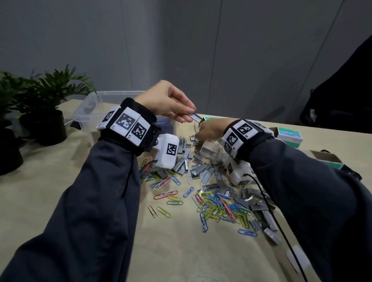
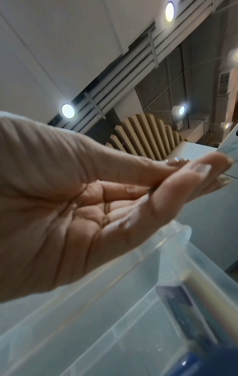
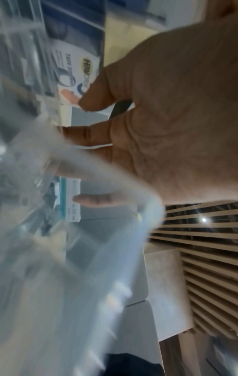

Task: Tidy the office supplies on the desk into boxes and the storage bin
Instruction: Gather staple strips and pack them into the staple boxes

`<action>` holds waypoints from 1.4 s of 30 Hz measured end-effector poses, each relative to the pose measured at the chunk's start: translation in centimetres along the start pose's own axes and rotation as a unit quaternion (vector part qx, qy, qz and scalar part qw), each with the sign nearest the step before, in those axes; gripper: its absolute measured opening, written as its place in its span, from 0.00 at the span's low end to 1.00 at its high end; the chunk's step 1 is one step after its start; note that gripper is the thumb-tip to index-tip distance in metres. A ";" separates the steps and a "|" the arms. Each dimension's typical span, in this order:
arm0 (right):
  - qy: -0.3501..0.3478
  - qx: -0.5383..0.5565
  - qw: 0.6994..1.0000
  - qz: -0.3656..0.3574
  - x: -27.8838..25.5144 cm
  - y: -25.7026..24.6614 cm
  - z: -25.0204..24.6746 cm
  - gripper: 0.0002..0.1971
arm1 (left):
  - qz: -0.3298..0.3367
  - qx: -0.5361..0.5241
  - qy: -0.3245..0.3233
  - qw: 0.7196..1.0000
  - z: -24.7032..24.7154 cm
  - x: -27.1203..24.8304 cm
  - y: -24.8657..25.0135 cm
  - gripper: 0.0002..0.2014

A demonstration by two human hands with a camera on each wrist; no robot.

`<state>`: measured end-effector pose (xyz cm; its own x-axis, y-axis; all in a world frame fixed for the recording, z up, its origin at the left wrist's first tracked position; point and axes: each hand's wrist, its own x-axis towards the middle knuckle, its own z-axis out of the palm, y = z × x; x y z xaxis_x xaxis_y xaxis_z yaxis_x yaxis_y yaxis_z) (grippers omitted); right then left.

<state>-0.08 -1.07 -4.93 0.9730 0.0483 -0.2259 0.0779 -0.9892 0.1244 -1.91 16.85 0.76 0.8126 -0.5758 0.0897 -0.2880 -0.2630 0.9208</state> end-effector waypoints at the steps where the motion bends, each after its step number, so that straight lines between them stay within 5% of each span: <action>1: -0.002 0.001 1.000 0.003 -0.1 0.0 -0.1 0.17 | 0.000 0.000 -0.001 1.000 0.0 0.0 0.0 0.10; 14: -0.020 -0.034 0.999 0.004 -1.1 0.7 0.7 0.23 | -0.006 -0.009 0.010 1.000 0.0 0.1 -0.1 0.07; 18: -0.030 -0.010 0.999 0.000 -1.8 1.5 0.7 0.17 | -0.020 -0.012 0.026 0.999 0.2 0.2 -0.1 0.07; 26: 0.079 0.169 0.982 -0.034 -5.2 4.1 0.1 0.06 | -0.027 -0.012 0.054 0.998 1.5 0.2 0.7 0.09; 29: 0.111 0.304 0.946 -0.018 -7.0 5.4 0.1 0.07 | -0.017 -0.001 0.067 0.998 2.6 0.4 0.8 0.09; 33: 0.126 0.512 0.850 -0.002 -10.1 6.4 0.2 0.09 | -0.015 -0.007 0.086 0.996 3.9 0.7 0.5 0.09; 39: 0.166 0.547 0.820 0.028 -12.1 7.6 0.0 0.08 | -0.046 -0.044 0.088 0.994 5.8 1.0 0.2 0.09; 42: 0.204 0.588 0.782 0.027 -12.5 8.1 -0.2 0.08 | -0.041 -0.076 0.097 0.992 6.3 1.0 0.2 0.11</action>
<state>-11.52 -9.65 -0.88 0.9749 -0.1959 0.1055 0.0130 -0.4229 -0.9061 -4.34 11.36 -1.35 0.9165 -0.3941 0.0688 -0.1486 -0.1755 0.9732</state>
